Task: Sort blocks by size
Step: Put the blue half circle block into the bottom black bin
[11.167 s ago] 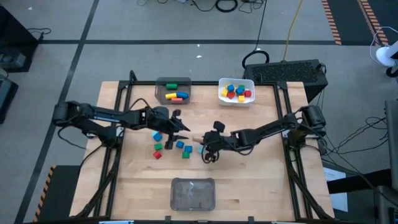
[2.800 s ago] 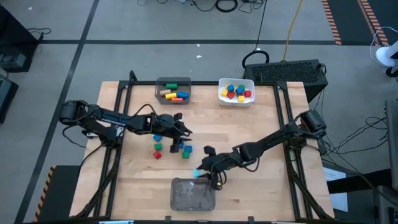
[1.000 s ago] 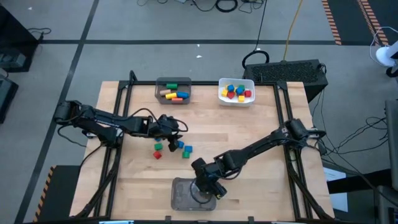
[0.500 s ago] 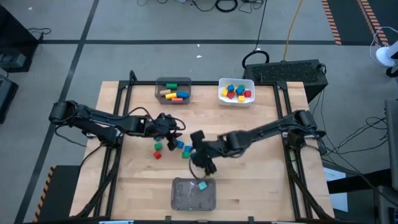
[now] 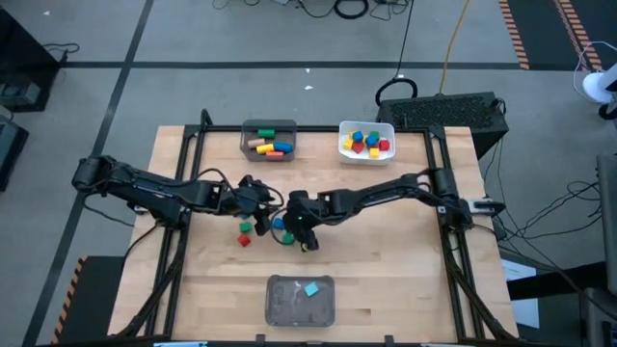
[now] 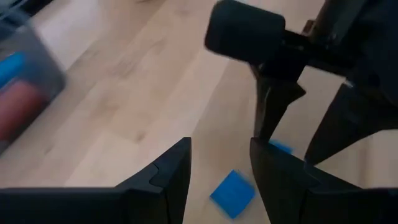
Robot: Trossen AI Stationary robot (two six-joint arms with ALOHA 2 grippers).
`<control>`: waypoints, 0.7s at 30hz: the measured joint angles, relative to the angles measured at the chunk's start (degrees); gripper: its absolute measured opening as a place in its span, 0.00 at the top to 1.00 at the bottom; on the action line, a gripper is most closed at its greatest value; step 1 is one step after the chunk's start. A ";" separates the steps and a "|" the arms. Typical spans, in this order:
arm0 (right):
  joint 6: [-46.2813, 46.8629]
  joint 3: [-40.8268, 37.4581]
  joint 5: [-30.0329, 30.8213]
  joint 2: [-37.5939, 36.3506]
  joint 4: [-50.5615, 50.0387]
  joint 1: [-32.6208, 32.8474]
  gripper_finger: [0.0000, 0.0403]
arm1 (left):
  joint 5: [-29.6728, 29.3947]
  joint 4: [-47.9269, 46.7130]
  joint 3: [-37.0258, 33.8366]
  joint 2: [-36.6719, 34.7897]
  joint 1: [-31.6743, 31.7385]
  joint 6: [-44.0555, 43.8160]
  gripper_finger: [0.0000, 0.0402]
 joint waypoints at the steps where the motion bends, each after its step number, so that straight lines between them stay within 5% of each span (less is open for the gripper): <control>1: 0.28 0.00 0.01 0.56 0.51 -0.24 0.46 | -0.74 -1.37 0.00 -0.25 0.00 0.00 0.59; 8: 2.65 0.00 0.08 2.63 0.41 -1.22 0.46 | -5.69 -7.28 0.00 -1.47 0.04 -0.59 0.59; 21: 3.61 0.02 -2.95 3.02 0.09 -0.57 0.46 | -5.85 -7.12 0.00 -1.72 0.04 -0.57 0.59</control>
